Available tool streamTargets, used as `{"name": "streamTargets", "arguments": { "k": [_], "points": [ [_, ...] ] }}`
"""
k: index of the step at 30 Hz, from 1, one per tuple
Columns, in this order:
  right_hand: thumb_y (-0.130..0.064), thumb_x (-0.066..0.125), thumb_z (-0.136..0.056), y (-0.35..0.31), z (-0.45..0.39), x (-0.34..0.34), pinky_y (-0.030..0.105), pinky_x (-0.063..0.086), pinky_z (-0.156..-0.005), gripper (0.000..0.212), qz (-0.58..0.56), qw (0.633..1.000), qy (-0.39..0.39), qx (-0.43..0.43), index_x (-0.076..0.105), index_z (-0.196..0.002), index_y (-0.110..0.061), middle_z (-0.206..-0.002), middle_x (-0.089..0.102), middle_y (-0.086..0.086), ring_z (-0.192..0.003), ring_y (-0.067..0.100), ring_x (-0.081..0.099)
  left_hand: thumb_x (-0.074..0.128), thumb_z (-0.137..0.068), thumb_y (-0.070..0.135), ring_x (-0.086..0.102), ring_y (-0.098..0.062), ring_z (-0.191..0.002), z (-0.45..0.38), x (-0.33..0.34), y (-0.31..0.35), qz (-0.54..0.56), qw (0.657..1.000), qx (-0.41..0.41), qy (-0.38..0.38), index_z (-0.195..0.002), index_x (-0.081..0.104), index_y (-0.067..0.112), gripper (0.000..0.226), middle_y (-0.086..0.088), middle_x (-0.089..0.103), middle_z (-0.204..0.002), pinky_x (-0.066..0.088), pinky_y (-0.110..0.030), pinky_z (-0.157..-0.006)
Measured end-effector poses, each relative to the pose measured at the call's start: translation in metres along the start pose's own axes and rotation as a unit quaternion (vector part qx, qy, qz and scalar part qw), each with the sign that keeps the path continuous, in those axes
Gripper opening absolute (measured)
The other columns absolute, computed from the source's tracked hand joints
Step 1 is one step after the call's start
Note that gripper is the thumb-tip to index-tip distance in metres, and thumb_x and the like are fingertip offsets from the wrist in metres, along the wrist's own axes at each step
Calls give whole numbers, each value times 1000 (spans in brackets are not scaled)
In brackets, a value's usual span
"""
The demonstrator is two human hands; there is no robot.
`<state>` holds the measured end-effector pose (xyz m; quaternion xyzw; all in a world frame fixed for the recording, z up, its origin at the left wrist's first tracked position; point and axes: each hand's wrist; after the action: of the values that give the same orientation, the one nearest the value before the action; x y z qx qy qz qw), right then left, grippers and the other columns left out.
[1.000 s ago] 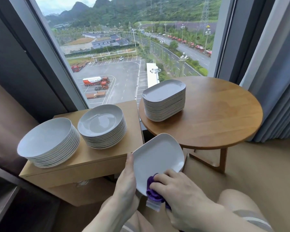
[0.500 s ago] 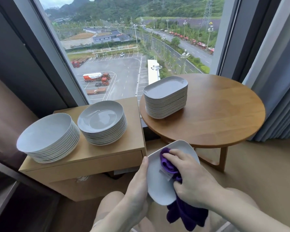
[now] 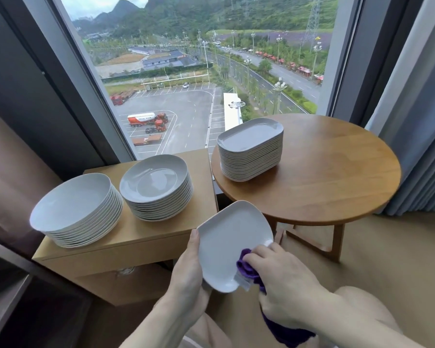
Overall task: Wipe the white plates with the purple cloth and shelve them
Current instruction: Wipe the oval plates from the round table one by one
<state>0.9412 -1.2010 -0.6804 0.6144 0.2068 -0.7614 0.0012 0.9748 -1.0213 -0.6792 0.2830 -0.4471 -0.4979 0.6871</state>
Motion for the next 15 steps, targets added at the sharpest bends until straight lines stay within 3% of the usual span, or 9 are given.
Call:
{"name": "streamTargets", "arguments": {
  "k": [3, 5, 7, 11, 13, 15],
  "points": [
    [-32, 55, -86, -20, 3, 10, 39, 44, -100, 49, -18, 997, -31, -72, 50, -134, -26, -132, 48, -4, -117, 23, 42, 35, -106, 57, 69, -37, -117, -1, 2, -6, 29, 999, -40, 7, -135, 64, 7, 65, -22, 71, -126, 52, -46, -98],
    [-39, 46, -83, -26, 4, 19, 42, 45, -99, 56, -39, 994, -38, -100, 51, -136, -22, -135, 48, -2, -117, 24, 43, 38, -105, 58, 70, -38, -115, 1, 5, -12, 45, 996, -77, -9, -130, 68, 3, 67, -24, 71, -125, 52, -45, -97],
    [-45, 42, -80, -24, 8, 20, 37, 45, -100, 62, -91, 991, 7, -102, 51, -138, -26, -135, 48, -8, -118, 18, 44, 48, -100, 56, 74, -36, -107, 6, 10, -20, 39, 994, -95, -29, -121, 73, -1, 66, -25, 73, -119, 54, -43, -91],
    [-35, 58, -87, -13, 12, 12, 25, 39, -109, 63, -148, 981, 91, -86, 43, -147, -34, -145, 38, -23, -132, 5, 37, 56, -99, 49, 79, -27, -85, 12, 20, -33, -12, 995, -88, -38, -103, 78, 3, 51, -19, 79, -101, 61, -32, -66],
    [-32, 59, -85, -9, 9, 10, 23, 38, -110, 65, -152, 980, 107, -72, 43, -149, -34, -146, 35, -25, -133, 3, 37, 52, -101, 51, 79, -26, -90, 11, 22, -32, -18, 994, -89, -62, -109, 77, 7, 52, -18, 79, -104, 60, -33, -71],
    [-29, 57, -82, -5, 6, 7, 19, 36, -110, 67, -163, 979, 118, -45, 44, -148, -34, -144, 36, -26, -132, 1, 37, 49, -98, 54, 76, -27, -104, 9, 21, -28, -35, 995, -65, -64, -120, 73, 9, 55, -18, 77, -114, 58, -37, -87]
  ]
}}
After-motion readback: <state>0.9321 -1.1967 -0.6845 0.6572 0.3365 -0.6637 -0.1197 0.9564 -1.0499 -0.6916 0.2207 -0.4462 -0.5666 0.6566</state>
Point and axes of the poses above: each hand's wrist, its own z-axis away from the middle knuckle, its own x-axis out of the palm, y = z × x
